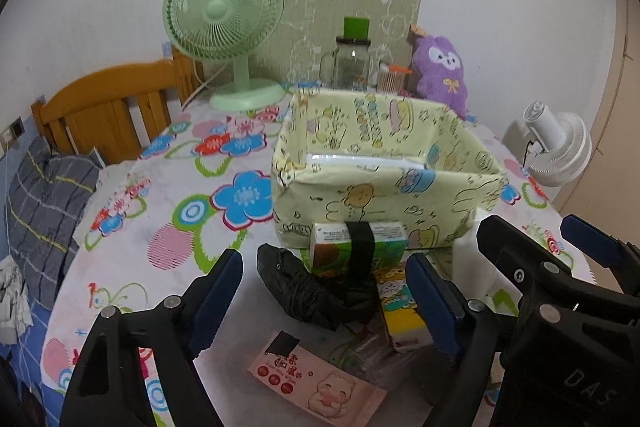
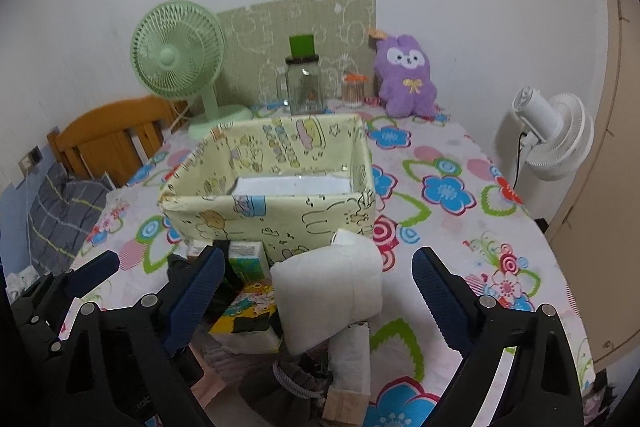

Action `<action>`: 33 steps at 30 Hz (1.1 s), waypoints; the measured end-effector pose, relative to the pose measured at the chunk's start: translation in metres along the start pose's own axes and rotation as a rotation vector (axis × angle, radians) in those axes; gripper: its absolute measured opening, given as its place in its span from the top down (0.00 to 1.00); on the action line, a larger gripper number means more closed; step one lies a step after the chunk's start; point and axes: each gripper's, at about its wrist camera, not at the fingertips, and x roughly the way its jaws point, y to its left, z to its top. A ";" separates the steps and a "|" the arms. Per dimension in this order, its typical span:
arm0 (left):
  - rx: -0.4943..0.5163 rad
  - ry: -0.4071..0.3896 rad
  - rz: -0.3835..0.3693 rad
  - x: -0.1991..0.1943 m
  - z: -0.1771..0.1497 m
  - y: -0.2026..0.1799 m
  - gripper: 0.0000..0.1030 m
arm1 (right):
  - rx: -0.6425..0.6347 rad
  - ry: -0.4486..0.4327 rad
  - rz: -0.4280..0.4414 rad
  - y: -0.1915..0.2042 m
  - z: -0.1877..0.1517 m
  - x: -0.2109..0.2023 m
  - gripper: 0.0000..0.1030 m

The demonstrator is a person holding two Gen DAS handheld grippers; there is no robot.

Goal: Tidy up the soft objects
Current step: 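Grasp the black plastic bag with the left gripper while the right gripper grasps the white cloth pad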

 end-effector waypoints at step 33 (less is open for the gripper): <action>-0.027 0.159 -0.028 0.055 -0.016 0.007 0.52 | 0.007 0.190 -0.004 0.006 -0.016 0.071 0.56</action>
